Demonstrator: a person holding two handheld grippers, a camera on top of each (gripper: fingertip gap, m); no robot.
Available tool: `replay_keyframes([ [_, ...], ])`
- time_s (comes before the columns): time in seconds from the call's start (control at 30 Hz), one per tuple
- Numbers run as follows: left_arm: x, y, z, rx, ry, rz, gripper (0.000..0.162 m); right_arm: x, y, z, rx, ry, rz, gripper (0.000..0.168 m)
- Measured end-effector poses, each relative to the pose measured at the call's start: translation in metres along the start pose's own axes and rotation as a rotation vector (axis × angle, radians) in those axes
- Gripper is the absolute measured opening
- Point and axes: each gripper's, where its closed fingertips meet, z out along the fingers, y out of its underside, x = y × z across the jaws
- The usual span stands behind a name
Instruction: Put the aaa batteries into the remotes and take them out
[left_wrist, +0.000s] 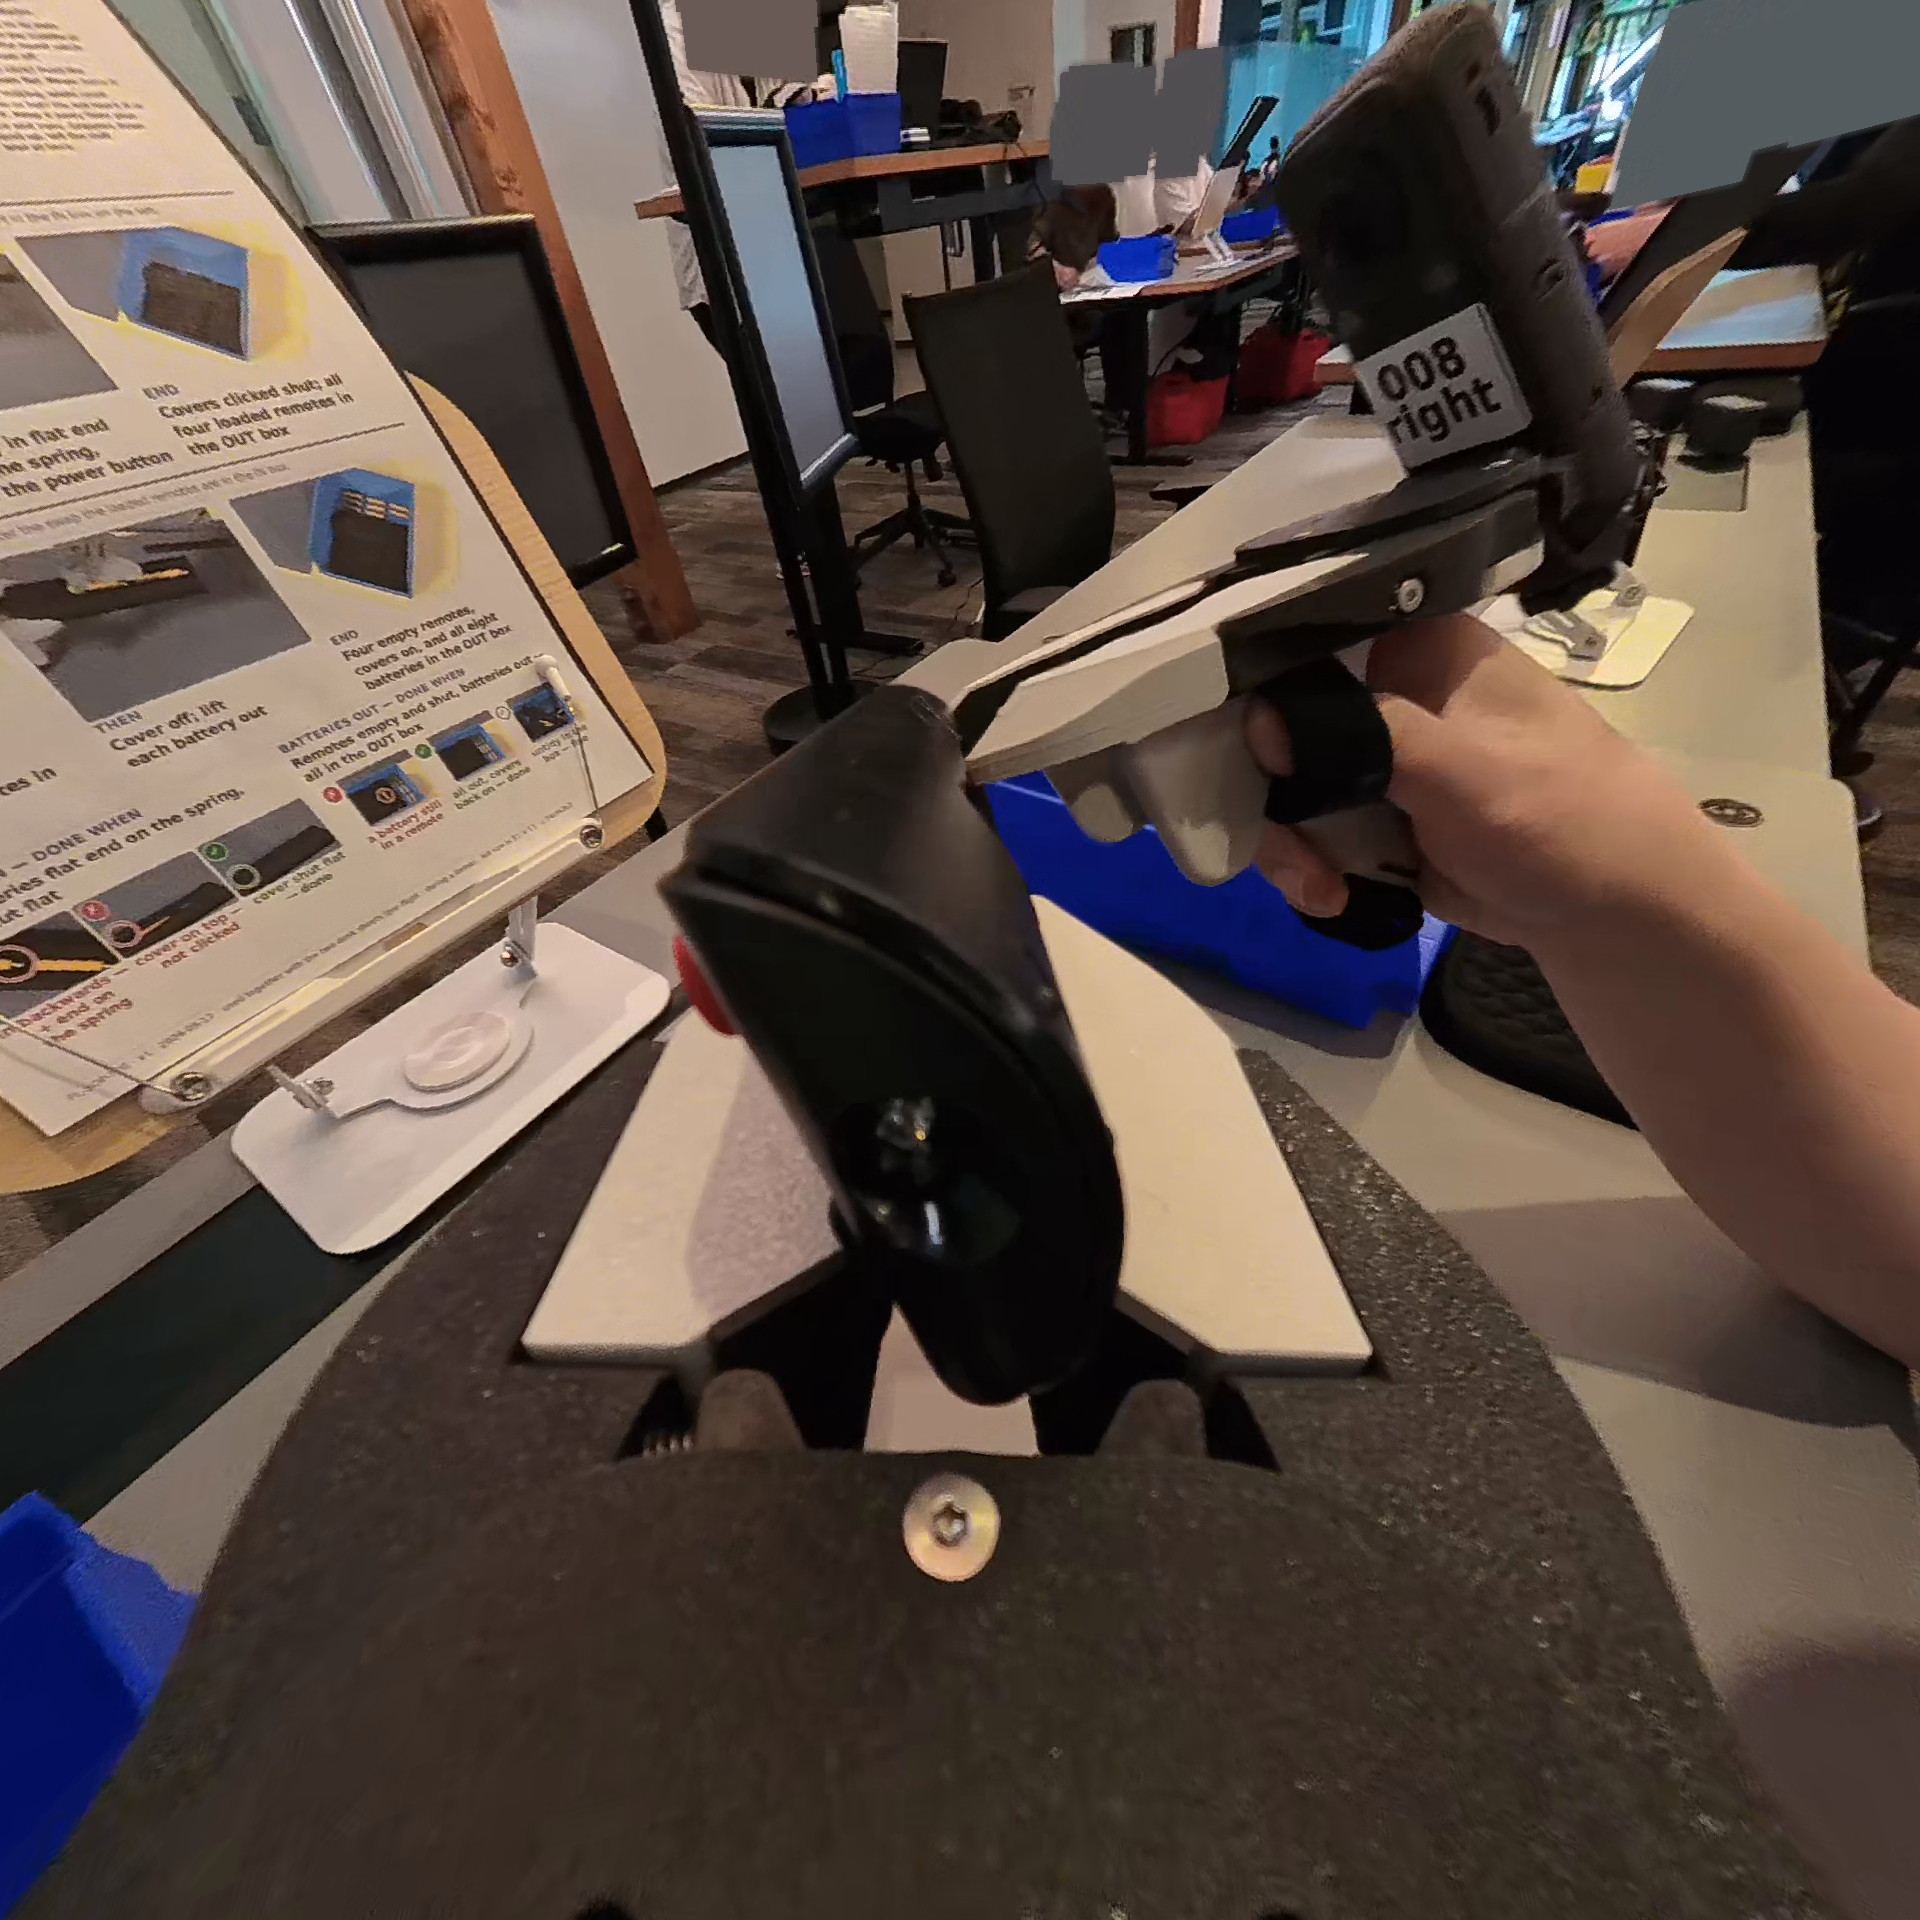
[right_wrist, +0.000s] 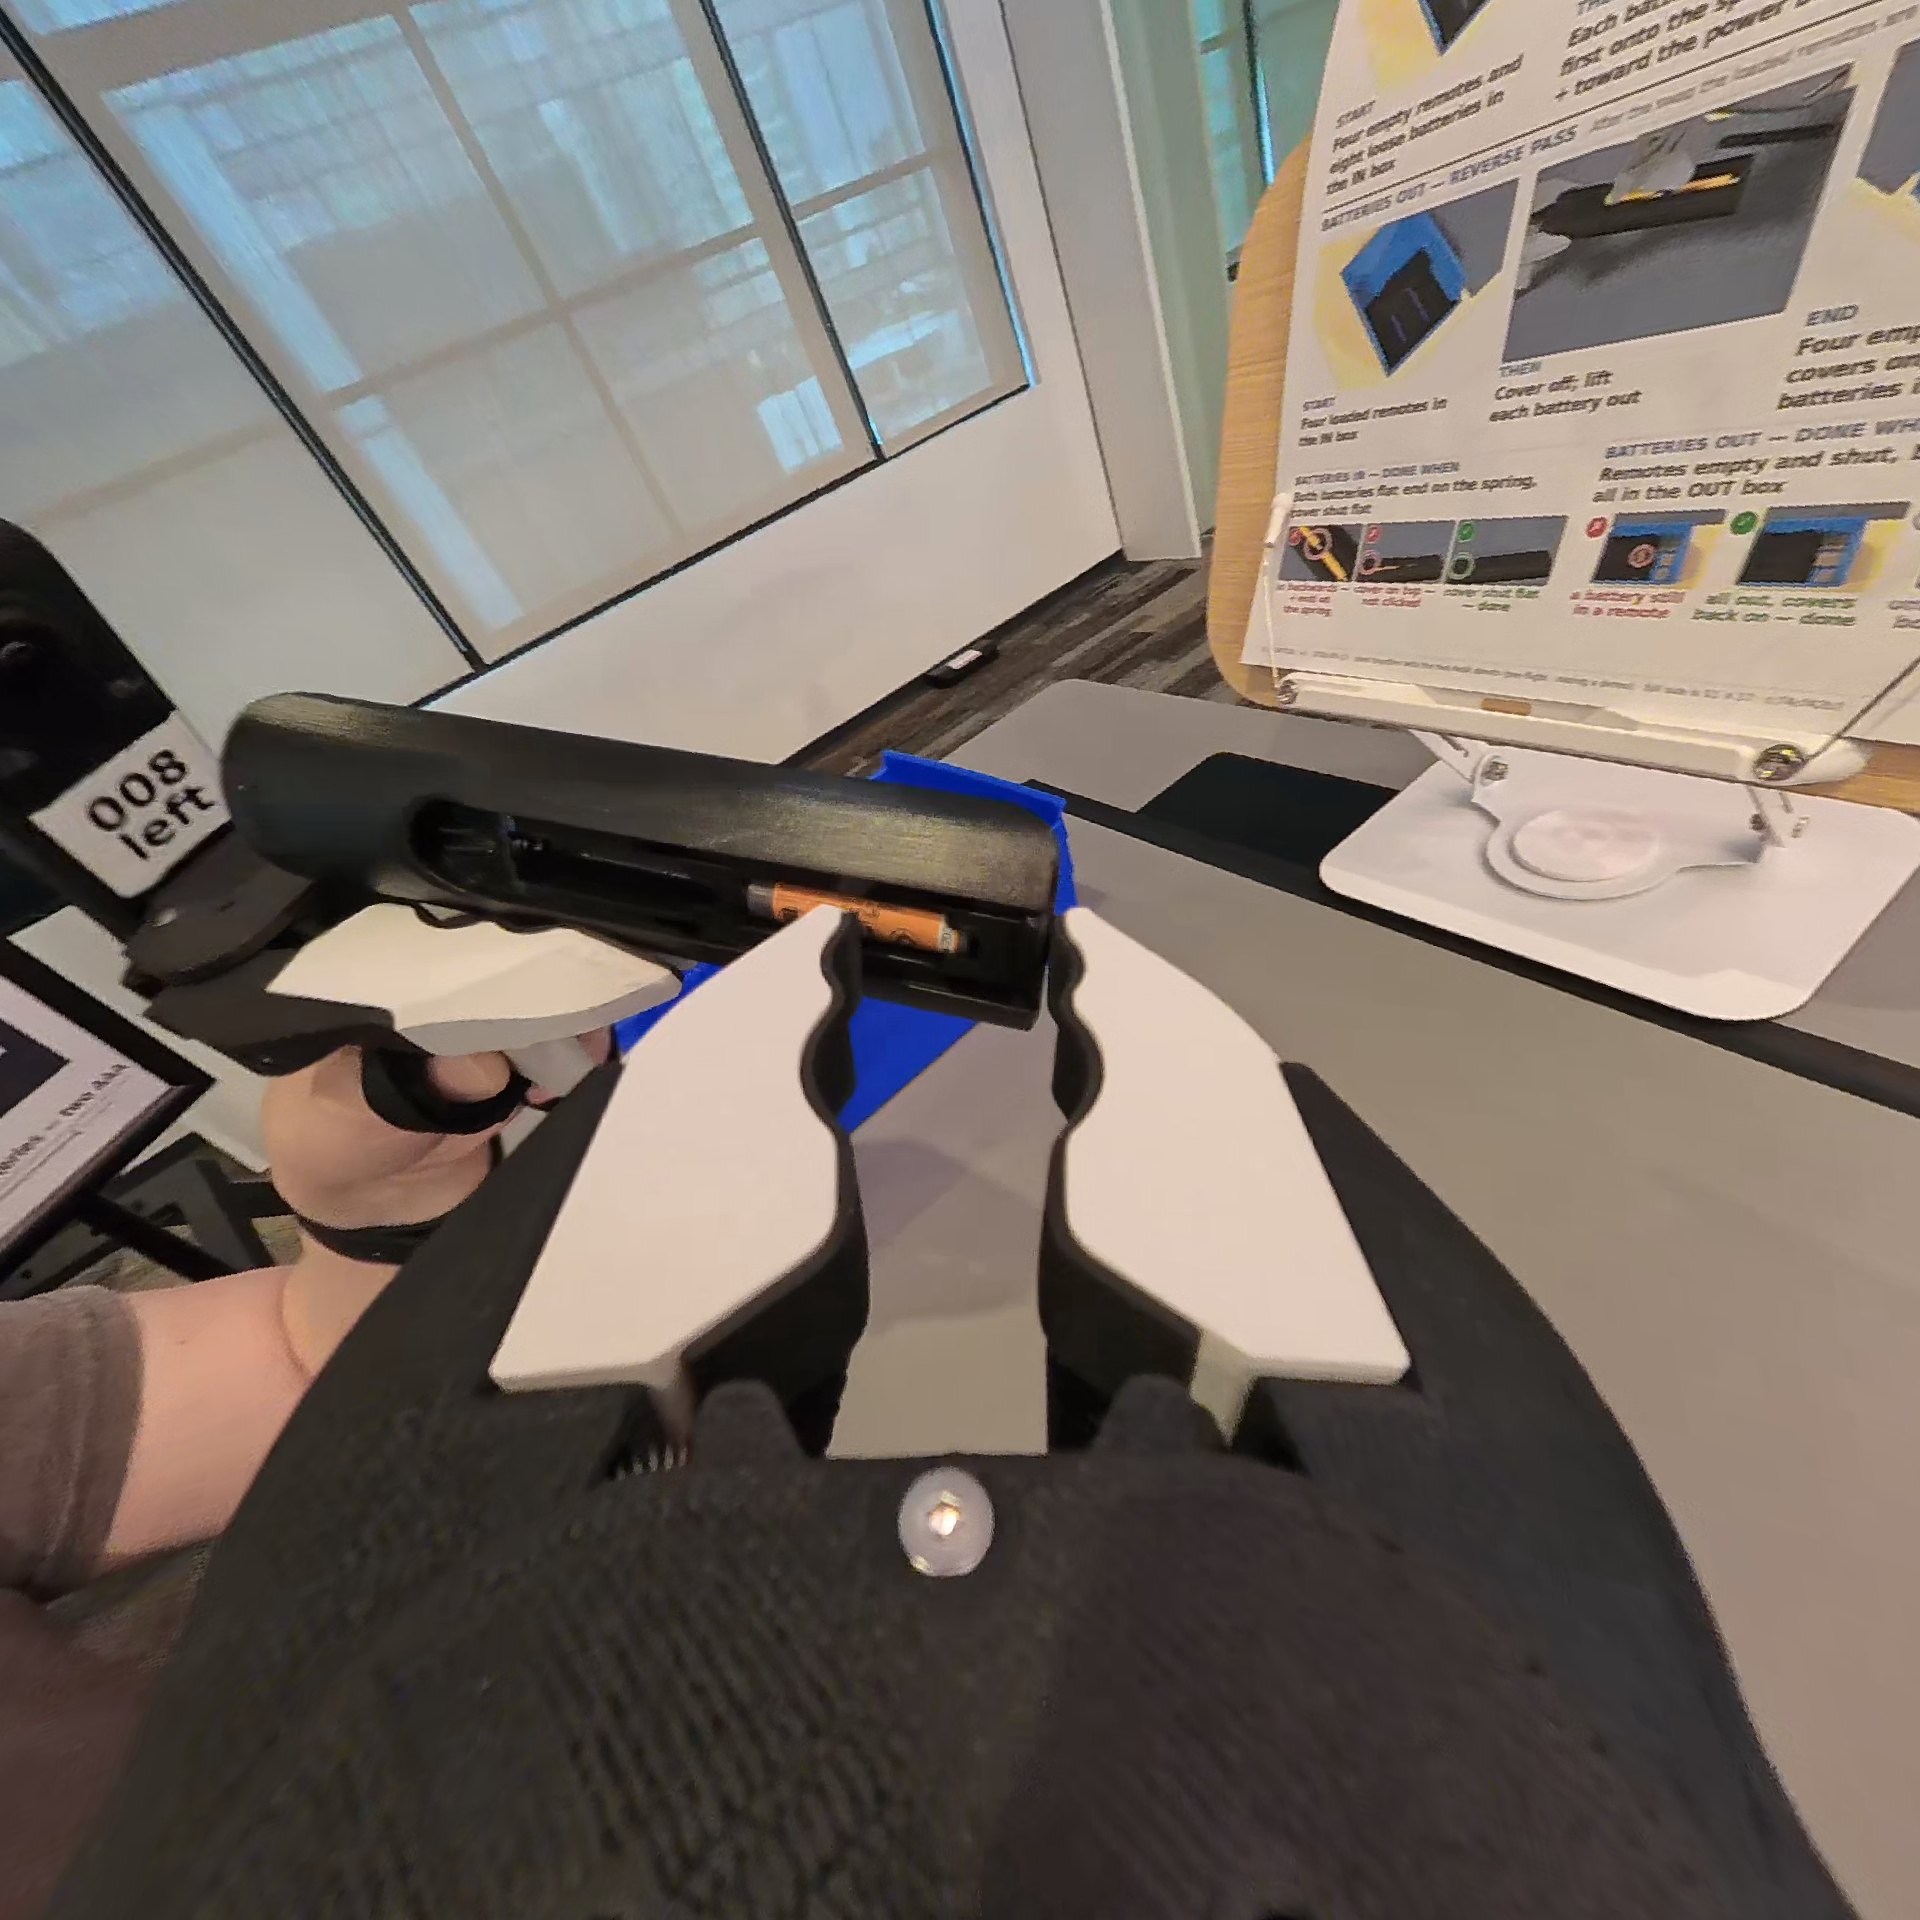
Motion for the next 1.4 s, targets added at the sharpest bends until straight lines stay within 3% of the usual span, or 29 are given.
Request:
replay_keyframes([
  [0.23, 0.001, 0.003, 0.005, -0.015, -0.098, 0.074, 0.017, 0.007, 0.000, -0.001, 0.016, 0.127, -0.119, 0.036],
  [0.7, 0.007, -0.004, 0.007, 0.055, -0.062, 0.077, 0.017, 0.009, 0.004, 0.000, -0.002, 0.008, 0.008, 0.036],
  [1.13, 0.006, -0.013, 0.004, 0.181, 0.102, -0.106, 0.015, 0.000, -0.013, -0.009, 0.112, -0.133, 0.118, 0.045],
  [1.27, 0.010, -0.020, -0.002, 0.219, 0.129, -0.098, 0.015, -0.003, -0.016, -0.010, 0.128, -0.217, 0.194, 0.053],
  [1.4, 0.019, -0.030, -0.010, 0.269, 0.251, -0.155, 0.015, -0.025, -0.020, -0.012, 0.150, -0.493, 0.366, 0.058],
])
